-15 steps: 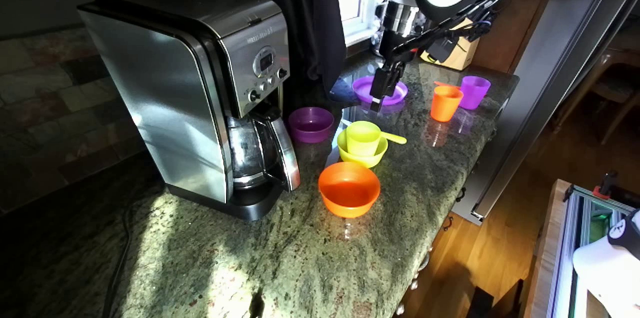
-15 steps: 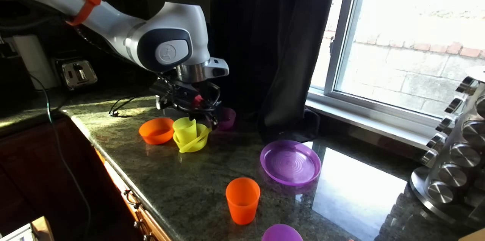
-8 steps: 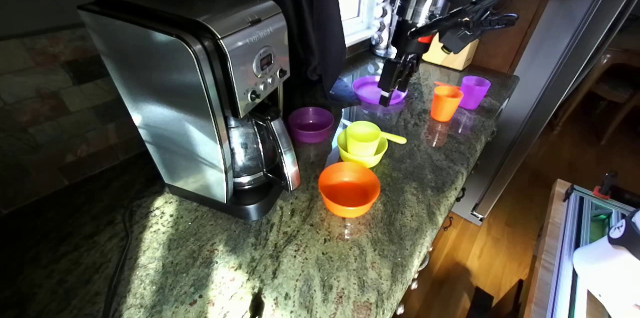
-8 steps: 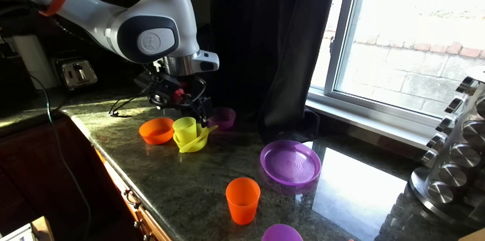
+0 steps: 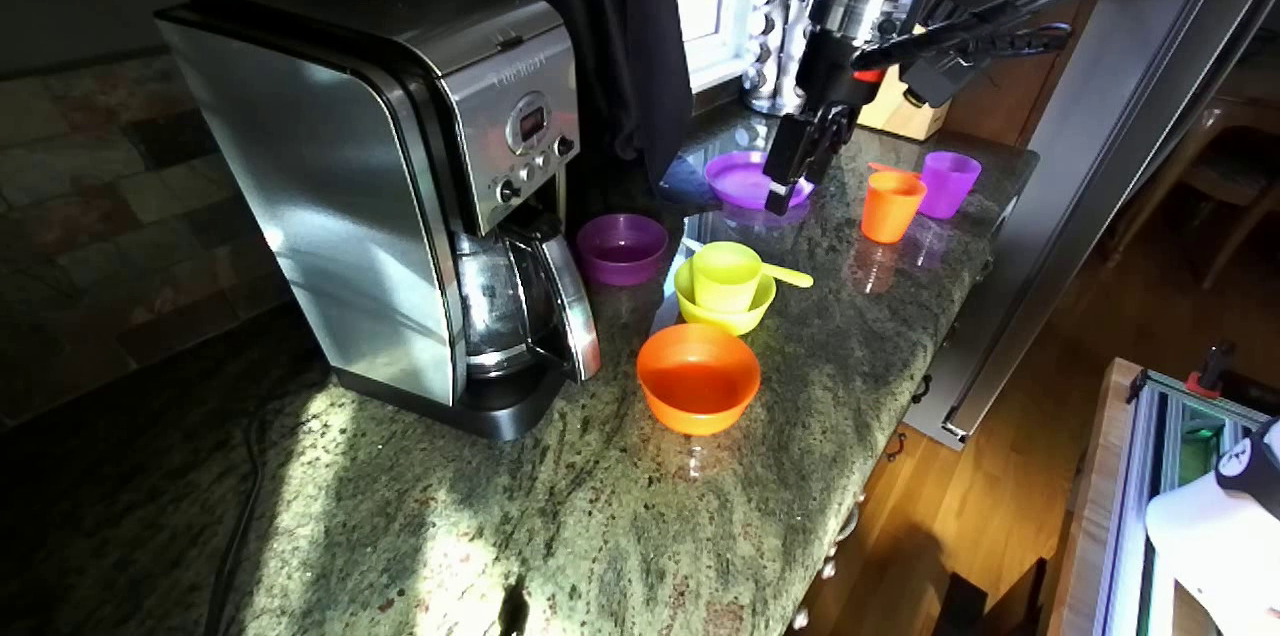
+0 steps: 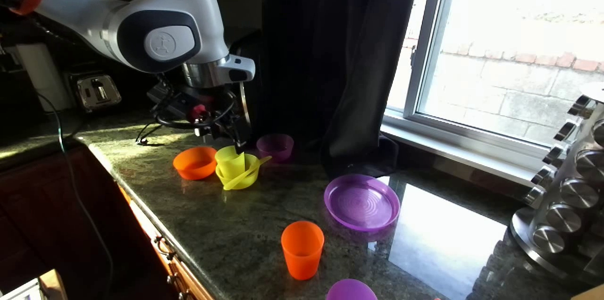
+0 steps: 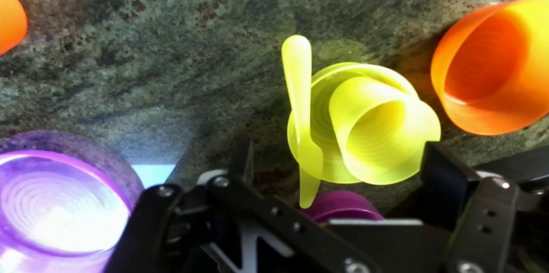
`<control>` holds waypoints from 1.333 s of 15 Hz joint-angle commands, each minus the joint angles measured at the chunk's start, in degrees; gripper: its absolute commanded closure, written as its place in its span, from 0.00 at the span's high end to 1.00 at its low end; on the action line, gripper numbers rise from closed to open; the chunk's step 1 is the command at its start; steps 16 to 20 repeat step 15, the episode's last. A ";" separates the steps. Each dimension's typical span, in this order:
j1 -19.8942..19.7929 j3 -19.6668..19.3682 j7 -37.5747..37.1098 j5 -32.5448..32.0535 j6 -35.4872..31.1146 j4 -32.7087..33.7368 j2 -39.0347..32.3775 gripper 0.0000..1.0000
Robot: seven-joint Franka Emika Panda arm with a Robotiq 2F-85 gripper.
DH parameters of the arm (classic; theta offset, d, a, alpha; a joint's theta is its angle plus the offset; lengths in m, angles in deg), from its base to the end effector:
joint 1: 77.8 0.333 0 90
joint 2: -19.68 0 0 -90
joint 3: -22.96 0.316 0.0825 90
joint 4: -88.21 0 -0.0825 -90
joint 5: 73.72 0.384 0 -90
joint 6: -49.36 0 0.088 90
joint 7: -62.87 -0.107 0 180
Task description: Place the green cup in the bowl and place the green knife on the green bowl
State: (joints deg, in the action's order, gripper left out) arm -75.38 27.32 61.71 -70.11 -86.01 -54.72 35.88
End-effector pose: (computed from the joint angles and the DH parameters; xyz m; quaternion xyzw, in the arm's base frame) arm 0.4480 0.0542 0.4030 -0.9967 -0.0275 -0.0741 0.0182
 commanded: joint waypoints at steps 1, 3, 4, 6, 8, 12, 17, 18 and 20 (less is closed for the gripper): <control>0.19 1.08 -3.87 -1.76 0.36 -2.56 3.29 1.00; -0.05 1.65 -5.48 -2.36 0.18 -2.60 3.59 1.00; -0.16 1.87 -6.17 -2.79 0.02 -2.63 3.69 1.00; 0.42 0.87 -4.02 -1.35 0.12 -0.92 1.90 1.00; 0.41 1.07 -4.63 -1.65 0.13 -1.03 2.14 1.00; 0.38 1.11 -4.72 -1.71 0.13 -1.04 2.18 1.00; 0.38 1.11 -4.75 -1.72 0.13 -1.05 2.19 1.00; 0.38 1.11 -4.75 -1.72 0.13 -1.05 2.19 1.00; 0.38 1.11 -4.75 -1.72 0.13 -1.05 2.19 1.00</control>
